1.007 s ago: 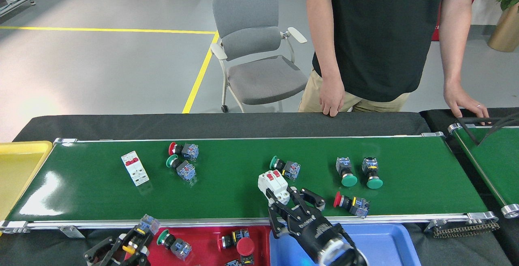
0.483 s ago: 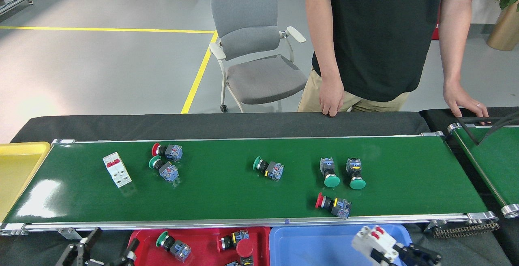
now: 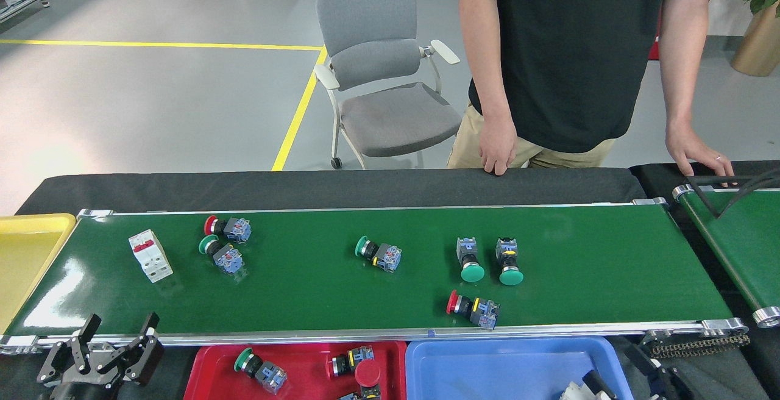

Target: Pick switch part from conveyor to tray

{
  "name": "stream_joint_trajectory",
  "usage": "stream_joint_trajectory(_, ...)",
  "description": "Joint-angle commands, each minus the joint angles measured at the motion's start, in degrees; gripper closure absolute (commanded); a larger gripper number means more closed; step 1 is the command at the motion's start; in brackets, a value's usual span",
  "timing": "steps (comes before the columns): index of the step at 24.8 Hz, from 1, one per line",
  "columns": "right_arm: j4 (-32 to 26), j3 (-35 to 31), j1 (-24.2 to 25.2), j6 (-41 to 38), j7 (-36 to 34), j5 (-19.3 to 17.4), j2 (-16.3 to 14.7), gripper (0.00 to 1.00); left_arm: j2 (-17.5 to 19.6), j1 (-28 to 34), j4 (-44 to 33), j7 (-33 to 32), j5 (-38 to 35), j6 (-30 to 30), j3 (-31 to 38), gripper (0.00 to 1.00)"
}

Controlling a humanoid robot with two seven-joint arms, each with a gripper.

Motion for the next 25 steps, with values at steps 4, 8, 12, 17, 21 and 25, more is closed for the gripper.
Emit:
stream_joint_trajectory(4,0.26,3.82,-7.73,15.50,1.51,13.96,6.55,0.09,1.82,-6.64,6.23,-0.50,-0.18,2.47,-3.44,0.00)
stream_joint_trajectory(8,2.11,13.66,-9.66,30.18,1.07,21.79,7.42,0.09,3.67,-10.24,11.16,-0.50,-0.18,7.31,-8.10,0.00)
stream_joint_trajectory(12,2.11,22.10,-9.05,40.55,-2.09,25.13,6.72,0.06,4.72,-15.25,18.72,-0.15,-0.26,13.55,-11.52,0.00)
stream_joint_trajectory(17,3.69,25.52,-6.85,41.78,-4.11,27.41,6.55,0.04,6.04,-25.27,31.99,0.99,-0.18,24.09,-17.59,0.03)
stream_joint_trajectory(21,5.89,27.46,-9.49,43.10,-3.67,28.03,7.78,0.05,6.31,-29.66,38.58,4.95,0.00,25.59,-18.29,0.57)
stream_joint_trajectory(25,14.06,33.79,-17.13,49.51,-3.59,28.29,7.86,0.05,6.31,-29.58,39.02,5.65,0.44,22.51,-18.20,0.87)
